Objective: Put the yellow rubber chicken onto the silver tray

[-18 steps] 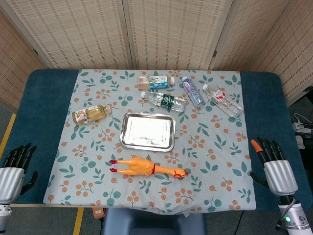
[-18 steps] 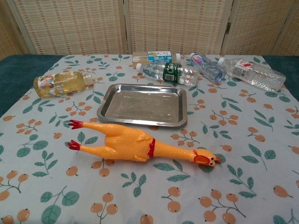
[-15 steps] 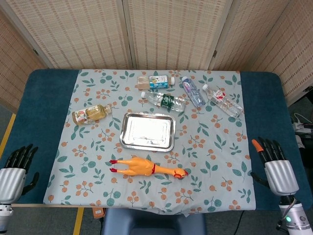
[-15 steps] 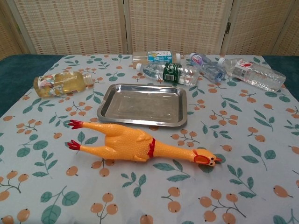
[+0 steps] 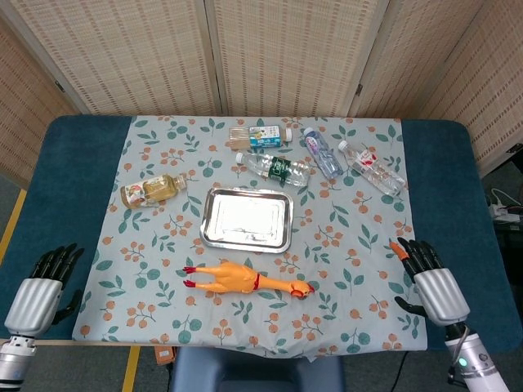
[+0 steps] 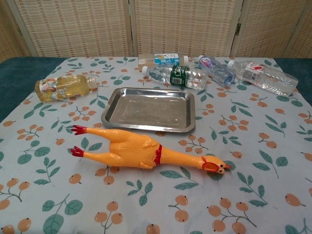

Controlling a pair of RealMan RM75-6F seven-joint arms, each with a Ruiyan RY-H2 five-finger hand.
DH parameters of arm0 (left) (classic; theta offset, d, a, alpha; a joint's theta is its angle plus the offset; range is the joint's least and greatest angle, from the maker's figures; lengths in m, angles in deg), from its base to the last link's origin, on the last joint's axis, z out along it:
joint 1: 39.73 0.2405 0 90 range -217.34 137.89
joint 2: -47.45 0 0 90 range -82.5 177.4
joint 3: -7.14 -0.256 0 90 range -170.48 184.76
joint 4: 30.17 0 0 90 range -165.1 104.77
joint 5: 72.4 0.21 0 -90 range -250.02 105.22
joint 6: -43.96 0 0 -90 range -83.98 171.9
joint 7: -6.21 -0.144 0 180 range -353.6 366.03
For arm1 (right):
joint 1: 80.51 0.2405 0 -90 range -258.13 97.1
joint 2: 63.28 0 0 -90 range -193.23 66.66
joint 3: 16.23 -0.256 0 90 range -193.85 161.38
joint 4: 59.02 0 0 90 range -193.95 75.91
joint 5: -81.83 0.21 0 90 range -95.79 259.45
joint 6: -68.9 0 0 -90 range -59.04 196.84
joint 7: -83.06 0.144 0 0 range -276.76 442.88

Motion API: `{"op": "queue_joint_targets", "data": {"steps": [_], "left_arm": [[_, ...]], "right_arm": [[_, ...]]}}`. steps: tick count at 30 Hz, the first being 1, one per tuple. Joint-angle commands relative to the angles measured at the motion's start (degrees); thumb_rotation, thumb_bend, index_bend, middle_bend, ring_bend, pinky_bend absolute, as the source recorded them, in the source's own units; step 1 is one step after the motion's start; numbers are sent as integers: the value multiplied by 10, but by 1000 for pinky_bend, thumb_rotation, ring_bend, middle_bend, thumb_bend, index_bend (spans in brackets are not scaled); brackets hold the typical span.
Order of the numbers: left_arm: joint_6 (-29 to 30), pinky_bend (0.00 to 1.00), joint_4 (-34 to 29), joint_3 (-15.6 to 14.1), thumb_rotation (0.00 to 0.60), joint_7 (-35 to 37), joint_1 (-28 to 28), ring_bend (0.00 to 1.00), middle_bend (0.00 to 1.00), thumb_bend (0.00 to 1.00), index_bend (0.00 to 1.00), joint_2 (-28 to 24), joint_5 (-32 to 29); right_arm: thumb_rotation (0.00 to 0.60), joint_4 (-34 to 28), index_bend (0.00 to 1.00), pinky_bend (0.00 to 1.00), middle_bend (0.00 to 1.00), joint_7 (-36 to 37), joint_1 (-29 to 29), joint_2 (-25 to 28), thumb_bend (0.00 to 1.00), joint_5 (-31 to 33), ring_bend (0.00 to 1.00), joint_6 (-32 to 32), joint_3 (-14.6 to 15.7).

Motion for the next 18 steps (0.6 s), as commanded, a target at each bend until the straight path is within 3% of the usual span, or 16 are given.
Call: {"op": "queue_joint_targets", "data": {"steps": [1,4,9,18], "left_arm": [[-1,92,1,-2,600,4,0,0,0,449,0,-2,0],[-3,92,-3,-5,600,10,1,0,0,449,0,-8,-1],[2,92,-5,-9,600,25,3,0,0,449,0,-16,7],[10,94,-8,-9,600,62,7,0,0,449,0,-35,4]], "right_arm": [[600,-39,1,0,0,-19,35,-10,133,10,0,53,-8],[600,-79,68,0,0,-53,70,-22,133,30,0,105,-24],[600,-130,202,0,0,-131,126,-71,133,115,0,188,-58],[600,-140,283,23,0,-298,188,-187,142,287,0,210,-87]]}}
